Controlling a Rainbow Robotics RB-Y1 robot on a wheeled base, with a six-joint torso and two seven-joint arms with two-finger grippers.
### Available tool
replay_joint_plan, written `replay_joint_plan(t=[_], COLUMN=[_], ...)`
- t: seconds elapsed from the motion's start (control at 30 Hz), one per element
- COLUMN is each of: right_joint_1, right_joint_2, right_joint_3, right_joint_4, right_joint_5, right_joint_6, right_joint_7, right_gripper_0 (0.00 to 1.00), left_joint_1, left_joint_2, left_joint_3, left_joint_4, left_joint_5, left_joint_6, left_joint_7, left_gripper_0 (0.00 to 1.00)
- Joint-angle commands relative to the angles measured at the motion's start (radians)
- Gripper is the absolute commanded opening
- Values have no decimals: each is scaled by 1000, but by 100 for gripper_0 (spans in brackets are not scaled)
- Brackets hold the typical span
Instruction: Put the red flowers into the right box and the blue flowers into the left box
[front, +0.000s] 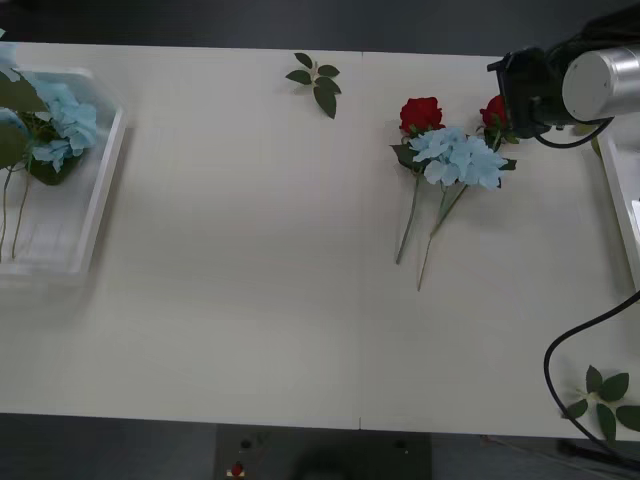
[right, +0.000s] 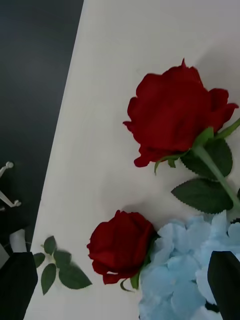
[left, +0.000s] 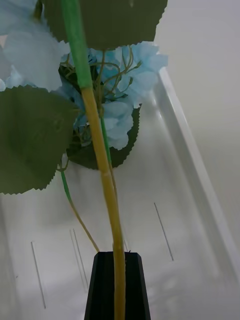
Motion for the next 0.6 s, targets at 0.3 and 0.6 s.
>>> replay_joint_plan(t=[0.3,0.6], right_joint_1=[-51,-51], right_joint_2=[-8,-5], right_joint_3=[44,105], right_joint_4=[107,157], right_joint_5=[39,10], right_joint_6=[-10,-10], right_joint_7=[231,540], right_gripper_0=[100,100], left_joint_1=[-14,-13], left_joint_2=[-91,-91], left_joint_3=[3,3], left_joint_4=[68,83], left_joint_5=[-44,-30], left_joint_6=[-116,-120], left_joint_7=[32,28], left_gripper_0=[0,75])
